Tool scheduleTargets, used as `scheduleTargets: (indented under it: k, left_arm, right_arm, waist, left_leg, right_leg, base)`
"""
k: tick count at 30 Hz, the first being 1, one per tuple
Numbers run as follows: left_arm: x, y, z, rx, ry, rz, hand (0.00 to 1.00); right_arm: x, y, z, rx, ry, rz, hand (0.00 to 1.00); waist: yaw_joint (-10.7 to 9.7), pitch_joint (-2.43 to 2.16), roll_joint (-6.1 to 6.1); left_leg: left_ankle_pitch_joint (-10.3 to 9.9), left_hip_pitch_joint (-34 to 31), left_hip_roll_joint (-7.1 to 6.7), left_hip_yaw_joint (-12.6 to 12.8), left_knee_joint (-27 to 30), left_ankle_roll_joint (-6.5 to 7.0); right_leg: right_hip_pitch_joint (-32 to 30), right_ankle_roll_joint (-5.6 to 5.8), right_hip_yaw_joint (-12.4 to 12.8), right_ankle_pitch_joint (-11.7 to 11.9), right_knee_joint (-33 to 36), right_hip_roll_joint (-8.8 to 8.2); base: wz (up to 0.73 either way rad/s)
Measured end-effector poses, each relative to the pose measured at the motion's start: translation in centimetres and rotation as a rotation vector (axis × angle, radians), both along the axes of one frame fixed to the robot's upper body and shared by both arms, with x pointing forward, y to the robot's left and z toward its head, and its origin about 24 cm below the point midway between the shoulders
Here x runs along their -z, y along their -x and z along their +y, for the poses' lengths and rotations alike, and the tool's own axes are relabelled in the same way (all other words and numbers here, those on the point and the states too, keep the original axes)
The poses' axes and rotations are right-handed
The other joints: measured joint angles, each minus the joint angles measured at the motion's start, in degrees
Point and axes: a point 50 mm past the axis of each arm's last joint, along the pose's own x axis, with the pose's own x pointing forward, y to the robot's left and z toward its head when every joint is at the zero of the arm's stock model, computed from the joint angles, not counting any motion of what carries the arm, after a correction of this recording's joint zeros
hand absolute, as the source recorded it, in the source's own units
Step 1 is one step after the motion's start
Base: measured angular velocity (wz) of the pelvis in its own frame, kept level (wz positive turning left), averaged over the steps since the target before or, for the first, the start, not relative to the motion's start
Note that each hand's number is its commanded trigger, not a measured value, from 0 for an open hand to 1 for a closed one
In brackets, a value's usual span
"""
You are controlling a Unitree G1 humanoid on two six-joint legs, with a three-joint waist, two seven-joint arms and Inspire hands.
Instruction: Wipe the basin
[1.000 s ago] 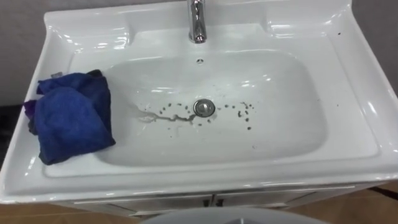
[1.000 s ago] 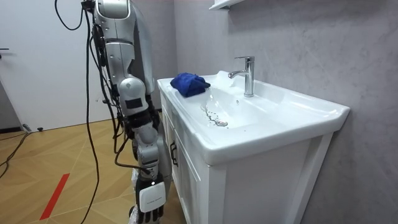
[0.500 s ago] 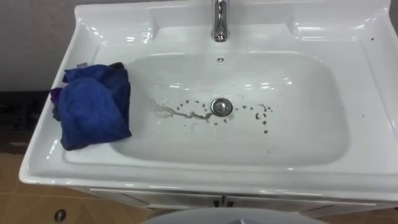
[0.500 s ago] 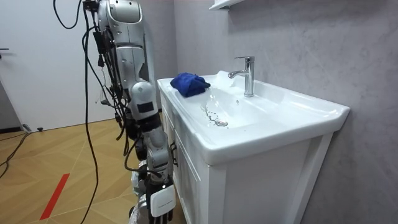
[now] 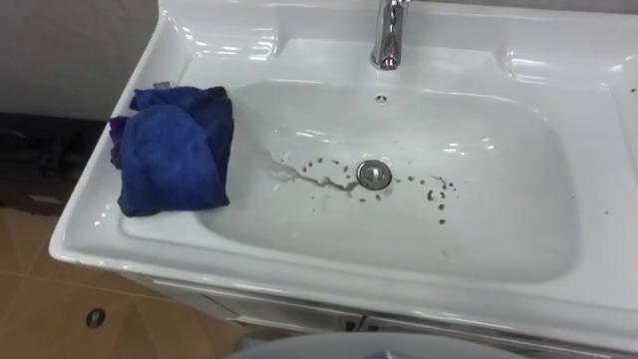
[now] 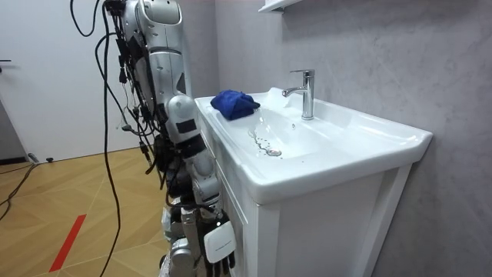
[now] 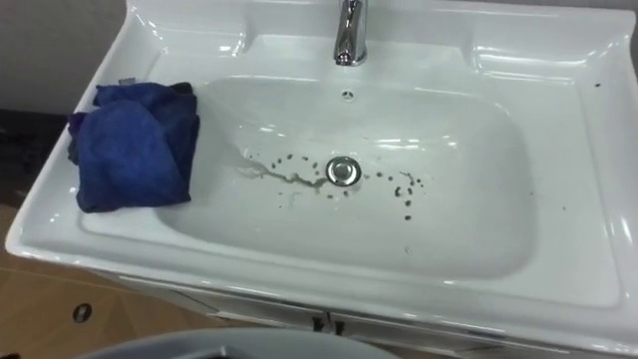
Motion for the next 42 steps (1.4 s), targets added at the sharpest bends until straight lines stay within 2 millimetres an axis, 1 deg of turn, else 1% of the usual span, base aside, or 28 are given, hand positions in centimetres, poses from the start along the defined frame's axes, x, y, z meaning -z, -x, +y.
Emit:
scheduleTargets:
  k: [1, 2, 3, 4, 5, 6, 7, 8, 9, 11, 15, 18, 20, 22, 24, 26, 28, 29, 30, 31, 32, 33, 34, 36, 38, 40, 41, 42]
  left_arm:
    - [-0.6, -0.4, 0.4, 0.001, -0.032, -0.019, 0.0]
    - [-1.7, -1.0, 1.0, -0.005, -0.094, -0.06, 0.0]
    - [-2.2, -1.2, 1.3, -0.009, -0.121, -0.076, 0.0]
    - [-3.1, -1.6, 1.8, -0.006, -0.167, -0.095, 0.0]
    - [-4.0, -2.1, 2.3, 0.001, -0.214, -0.108, 0.0]
    - [-5.0, -2.5, 2.7, -0.001, -0.26, -0.129, 0.0]
    - [-5.5, -2.7, 2.9, -0.005, -0.284, -0.149, 0.0]
    - [-6.7, -3.3, 3.2, -0.01, -0.337, -0.187, 0.0]
    - [-7.3, -3.6, 3.3, -0.01, -0.362, -0.208, 0.0]
    - [-9.3, -4.6, 3.6, 0.009, -0.466, -0.256, 0.0]
    - [-11.3, -5.9, 3.8, 0.052, -0.569, -0.286, 0.0]
    - [-12.6, -7.1, 3.5, 0.086, -0.633, -0.328, 0.0]
    - [-13.7, -7.7, 3.2, 0.13, -0.703, -0.327, 0.0]
    - [-14.7, -8.1, 3.0, 0.165, -0.748, -0.347, 0.0]
    - [-16.4, -9.0, 2.7, 0.224, -0.83, -0.363, 0.0]
    - [-17.3, -9.5, 2.2, 0.269, -0.885, -0.375, 0.0]
    - [-17.8, -9.9, 1.8, 0.316, -0.917, -0.37, 0.0]
    - [-18.0, -10.2, 1.4, 0.345, -0.942, -0.358, 0.0]
    - [-18.2, -10.3, 1.0, 0.374, -0.969, -0.343, 0.0]
    - [-18.4, -10.5, 0.8, 0.387, -0.981, -0.338, 0.0]
    - [-18.6, -10.8, 0.4, 0.419, -1.01, -0.325, 0.0]
    - [-18.7, -11.1, 0.1, 0.437, -1.022, -0.322, 0.0]
    - [-18.7, -11.6, -0.6, 0.481, -1.035, -0.321, 0.0]
    - [-18.1, -12.9, -2.1, 0.604, -1.026, -0.31, 0.0]
    - [-17.3, -13.5, -3.0, 0.684, -0.99, -0.303, 0.0]
    - [-16.6, -14.2, -3.8, 0.757, -0.951, -0.299, 0.0]
    - [-16.3, -14.5, -4.3, 0.796, -0.93, -0.298, 0.0]
    - [-16.1, -14.7, -4.5, 0.813, -0.921, -0.298, 0.0]
  right_arm:
    - [-0.1, 0.0, -0.2, 0.004, 0.004, -0.008, 0.0]
    - [-0.2, -0.1, -0.5, 0.011, 0.012, -0.022, 0.0]
    - [-0.3, -0.2, -0.7, 0.011, 0.015, -0.028, 0.0]
    - [-0.5, -0.2, -1.1, 0.012, 0.023, -0.04, 0.0]
    - [-0.6, -0.3, -1.4, 0.005, 0.024, -0.051, 0.0]
    - [-0.7, -0.1, -1.5, 0.003, 0.025, -0.053, 0.0]
    - [-0.7, -0.1, -1.5, 0.003, 0.024, -0.054, 0.0]
    - [-0.7, 0.1, -1.5, 0.003, 0.024, -0.053, 0.0]
    - [-0.7, 0.2, -1.5, 0.002, 0.024, -0.055, 0.0]
    - [-0.7, 0.5, -1.5, -0.003, 0.026, -0.048, 0.0]
    - [-0.7, 0.8, -1.4, -0.006, 0.021, -0.055, 0.0]
    - [-0.6, 1.7, -1.3, -0.002, 0.013, -0.037, 0.0]
    - [-0.6, 1.8, -1.2, -0.005, 0.007, -0.037, 0.0]
    - [-0.6, 1.7, -1.2, -0.008, -0.001, -0.043, 0.0]
    - [-0.5, 2.3, -1.1, -0.011, -0.018, -0.031, 0.0]
    - [-0.5, 2.5, -0.9, -0.022, -0.026, -0.023, 0.0]
    - [-0.4, 2.7, -0.9, -0.021, -0.04, -0.013, 0.0]
    - [-0.4, 2.8, -0.9, -0.015, -0.044, -0.01, 0.0]
    - [-0.4, 2.9, -0.8, -0.009, -0.045, -0.007, 0.0]
    - [-0.4, 3.0, -0.8, -0.002, -0.045, -0.005, 0.0]
    - [-0.4, 3.1, -0.7, 0.0, -0.047, -0.003, 0.0]
    - [-0.3, 3.1, -0.7, -0.001, -0.048, -0.001, 0.0]
    - [-0.3, 3.2, -0.6, -0.003, -0.05, 0.0, 0.0]
    - [-0.3, 3.0, -0.5, -0.013, -0.06, -0.001, 0.0]
    - [-0.3, 2.9, -0.5, -0.027, -0.073, -0.004, 0.0]
    - [-0.3, 2.8, -0.4, -0.03, -0.086, -0.003, 0.0]
    - [-0.3, 2.7, -0.3, -0.028, -0.093, -0.004, 0.0]
    - [-0.3, 2.8, -0.3, -0.027, -0.095, -0.004, 0.0]
  waist:
    - [0.1, -0.03, 0.26]
    - [0.2, -0.05, 0.86]
    - [0.2, -0.05, 1.2]
    - [0.3, -0.1, 1.88]
    - [0.2, -0.41, 2.6]
    - [0.1, -0.08, 2.57]
    - [0.1, -0.2, 2.86]
    - [0.0, -0.23, 2.95]
    - [-0.1, -0.21, 3.04]
    - [-0.3, -0.18, 3.34]
    - [-0.7, -0.11, 3.37]
    - [-0.9, -0.03, 3.25]
    - [-1.3, 0.01, 3.3]
    - [-1.7, 0.08, 3.43]
    - [-2.6, 0.38, 3.27]
    - [-3.3, 0.67, 3.23]
    - [-3.9, 0.83, 2.97]
    - [-4.4, 0.92, 2.82]
    - [-5.0, 0.98, 2.62]
    - [-5.3, 1.09, 2.69]
    - [-5.7, 1.05, 2.27]
    - [-6.1, 1.06, 2.23]
    - [-6.6, 1.18, 1.93]
    - [-7.0, 1.3, 1.76]
    - [-8.3, 1.31, 1.58]
    - [-8.7, 1.34, 1.32]
    - [-9.5, 1.36, 1.19]
    - [-9.7, 1.37, 1.01]
  left_leg:
    - [0.0, -0.1, -0.01, 0.0, 0.0, 0.0]
    - [0.0, -0.1, -0.04, 0.0, 0.0, 0.0]
    - [0.0, -0.1, -0.08, 0.0, 0.0, 0.01]
    - [0.0, -0.2, -0.16, 0.0, 0.0, 0.01]
    - [0.0, -0.4, -0.17, 0.1, -0.1, 0.02]
    - [0.0, -0.4, -0.17, 0.1, -0.1, 0.03]
    - [0.0, -0.4, -0.18, 0.1, -0.1, 0.03]
    - [0.0, -0.3, -0.17, 0.0, -0.1, 0.04]
    - [0.0, -0.3, -0.17, -0.1, -0.1, 0.03]
    - [0.0, -0.2, -0.16, -0.1, 0.0, 0.04]
    - [0.0, -0.2, -0.18, -0.3, -0.1, 0.04]
    - [0.0, -0.1, -0.17, -0.1, 0.0, 0.04]
    - [0.0, -0.1, -0.11, 0.3, 0.0, 0.04]
    - [0.0, -0.1, -0.08, 0.3, -0.1, 0.04]
    - [0.0, -0.1, -0.07, 0.3, -0.1, 0.04]
    - [0.0, 0.0, -0.09, 0.6, -0.1, 0.04]
    - [0.0, 0.0, -0.07, 1.0, -0.2, 0.04]
    - [0.0, 0.1, 0.01, 1.6, -0.4, 0.04]
    - [0.0, 0.1, 0.03, 1.6, -0.5, 0.04]
    - [0.0, 0.1, 0.04, 1.7, -0.6, 0.04]
    - [0.0, 0.2, 0.04, 1.7, -0.5, 0.04]
    - [0.0, 0.2, 0.04, 1.8, -0.5, 0.04]
    - [0.0, 0.4, 0.03, 1.9, -0.6, 0.04]
    - [0.0, 0.9, 0.03, 2.1, -0.7, 0.04]
    - [0.0, 1.1, -0.01, 2.1, -0.8, 0.04]
    - [0.0, 1.5, 0.05, 2.2, -1.0, 0.04]
    - [0.0, 1.9, 0.07, 2.1, -1.2, 0.04]
    - [0.0, 1.9, 0.08, 2.1, -1.3, 0.04]
  right_leg:
    - [-0.2, 0.02, 0.0, 0.0, 0.1, -0.01]
    - [-0.4, 0.05, -0.2, 0.0, 0.1, -0.09]
    - [-0.4, 0.05, -0.2, 0.1, 0.1, -0.16]
    - [-0.6, 0.07, -0.2, 0.0, 0.2, -0.28]
    - [-1.3, 0.07, 0.4, 0.0, 0.4, -0.25]
    - [-1.5, 0.07, 0.5, 0.0, 0.8, -0.28]
    - [-1.5, 0.07, 0.5, 0.0, 0.9, -0.3]
    - [-1.5, 0.07, 0.5, 0.0, 0.9, -0.31]
    - [-1.4, 0.08, 0.4, 0.0, 0.9, -0.33]
    - [-1.4, 0.08, 0.4, 0.0, 0.9, -0.33]
    - [-1.3, 0.08, 0.6, 0.0, 1.0, -0.33]
    - [-1.3, 0.07, 0.8, 0.0, 1.0, -0.32]
    - [-1.4, 0.09, 1.7, 0.1, 0.8, -0.16]
    - [-1.4, 0.09, 2.0, 0.1, 0.6, -0.07]
    - [-1.3, 0.1, 2.0, 0.1, 0.3, 0.0]
    - [-1.2, 0.13, 2.1, 0.2, 0.1, 0.0]
    - [-1.0, 0.13, 2.1, 0.2, 0.3, 0.02]
    - [-1.2, 0.13, 2.3, 0.2, 0.4, 0.03]
    - [-1.2, 0.13, 2.3, 0.2, 0.3, 0.03]
    - [-1.2, 0.13, 2.3, 0.2, 0.2, 0.04]
    - [-1.3, 0.12, 2.4, 0.2, 0.2, 0.04]
    - [-1.2, 0.13, 2.4, 0.2, 0.2, 0.04]
    - [-1.2, 0.13, 2.6, 0.2, 0.2, 0.03]
    - [-1.1, 0.12, 3.7, 0.2, 0.2, 0.1]
    - [-0.6, 0.12, 3.9, 0.2, 0.1, 0.09]
    - [-0.6, 0.12, 4.6, 0.2, 0.1, 0.25]
    - [-0.3, 0.11, 4.8, 0.2, -0.1, 0.33]
    - [-0.2, 0.11, 4.8, 0.2, -0.1, 0.34]
  base:
    - [0.0]
    - [-0.03]
    - [-0.05]
    - [-0.1]
    - [-0.13]
    - [-0.1]
    - [-0.04]
    - [0.0]
    - [0.0]
    - [0.0]
    - [0.0]
    - [-0.02]
    - [-0.1]
    - [-0.07]
    - [-0.02]
    - [0.0]
    - [-0.02]
    - [0.0]
    - [-0.05]
    - [-0.08]
    - [-0.1]
    - [-0.1]
    - [-0.15]
    - [-0.25]
    - [-0.09]
    - [-0.14]
    - [-0.14]
    - [-0.06]
